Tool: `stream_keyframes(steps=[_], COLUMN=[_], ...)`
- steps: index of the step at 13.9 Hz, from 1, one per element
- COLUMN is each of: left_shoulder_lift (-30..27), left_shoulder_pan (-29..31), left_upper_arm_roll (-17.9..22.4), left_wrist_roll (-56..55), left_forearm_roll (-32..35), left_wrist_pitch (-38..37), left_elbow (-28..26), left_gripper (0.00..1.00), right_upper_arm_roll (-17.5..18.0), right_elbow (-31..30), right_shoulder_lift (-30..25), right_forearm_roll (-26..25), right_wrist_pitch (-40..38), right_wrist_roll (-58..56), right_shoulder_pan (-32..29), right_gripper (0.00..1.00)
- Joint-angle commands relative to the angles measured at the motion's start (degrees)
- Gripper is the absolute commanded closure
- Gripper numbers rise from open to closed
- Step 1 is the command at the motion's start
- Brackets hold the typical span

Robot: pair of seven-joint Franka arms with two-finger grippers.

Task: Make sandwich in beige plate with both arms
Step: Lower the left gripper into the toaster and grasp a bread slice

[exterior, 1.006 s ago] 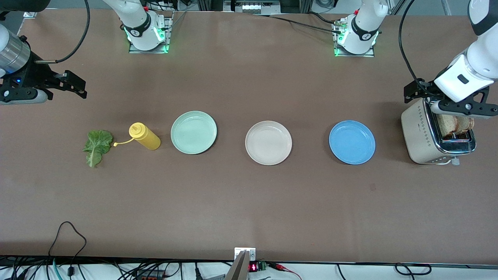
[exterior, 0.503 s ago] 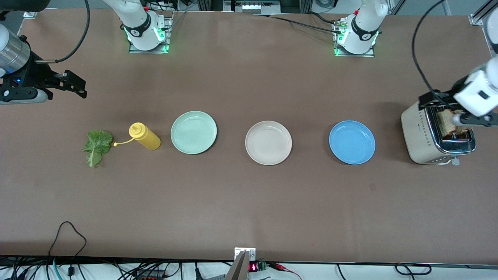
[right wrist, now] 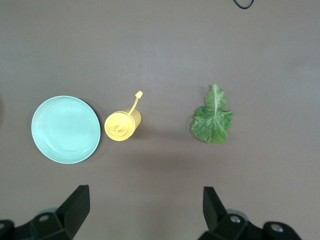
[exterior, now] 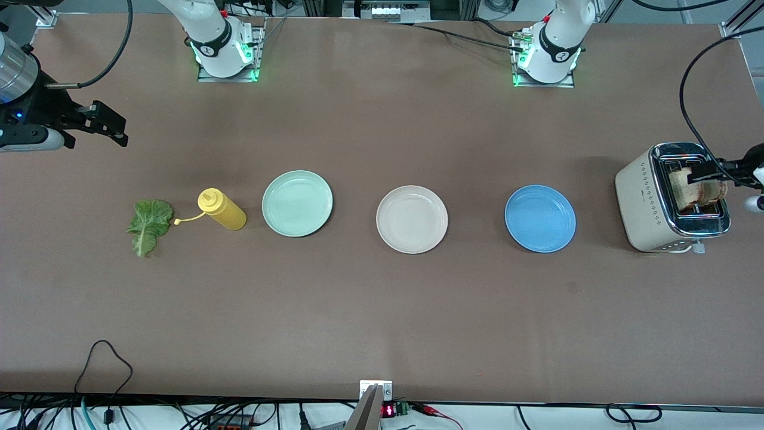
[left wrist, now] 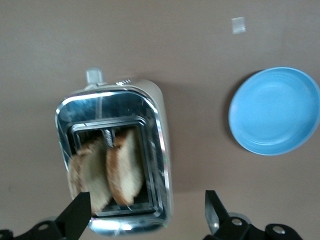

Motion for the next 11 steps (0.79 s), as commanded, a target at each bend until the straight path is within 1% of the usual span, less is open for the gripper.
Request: stream_keyframes(steps=[1, 3, 5, 6, 7, 9, 11], left_shoulder_lift=[-1.0, -1.1, -1.1, -1.1, -1.1, -1.1, -1.1], left_shoulder_pan=[2.6, 3.2, 3.9, 3.9, 4.0, 5.0, 5.1], left_upper_arm_roll=[-0.6, -0.6, -0.6, -0.6, -0.6, -0.6, -0.6], left_wrist_roll=[4.3, 4.6, 4.6, 4.7, 4.7, 5.7, 5.7], left_forearm_roll=[0.7, 0.7, 0.7, 0.7, 0.7, 0.7, 0.7], left_wrist_pitch=[6.2, 6.6, 6.7, 6.9, 8.0, 9.9, 11.4], left_elbow=[-5.1, -6.6, -7.5, -8.2, -8.9, -11.0, -12.5], left_gripper=[0.0, 0.0, 0.0, 0.02, 0.05, 0.17, 0.24], right_upper_arm_roll=[0.0, 0.0, -0.1, -0.1, 0.0, 0.1, 0.1], right_elbow=[-2.0, -3.2, -3.2, -3.2, -3.1, -3.1, -3.1], right_shoulder_lift=[-1.2, -1.2, -1.8, -2.0, -2.0, -2.0, -2.0], right_forearm_roll=[0.2, 0.3, 0.3, 0.3, 0.3, 0.3, 0.4], right_wrist_pitch=[0.8, 2.2, 1.7, 1.7, 1.9, 2.3, 2.3], right_wrist_roll=[-0.6, -0.7, -0.7, -0.3, -0.1, 0.1, 0.2], right_shoulder_pan=[-1.0, -1.1, -1.1, -1.0, -1.0, -0.8, -0.8], right_gripper=[0.0, 0.0, 0.0, 0.0, 0.0, 0.0, 0.0])
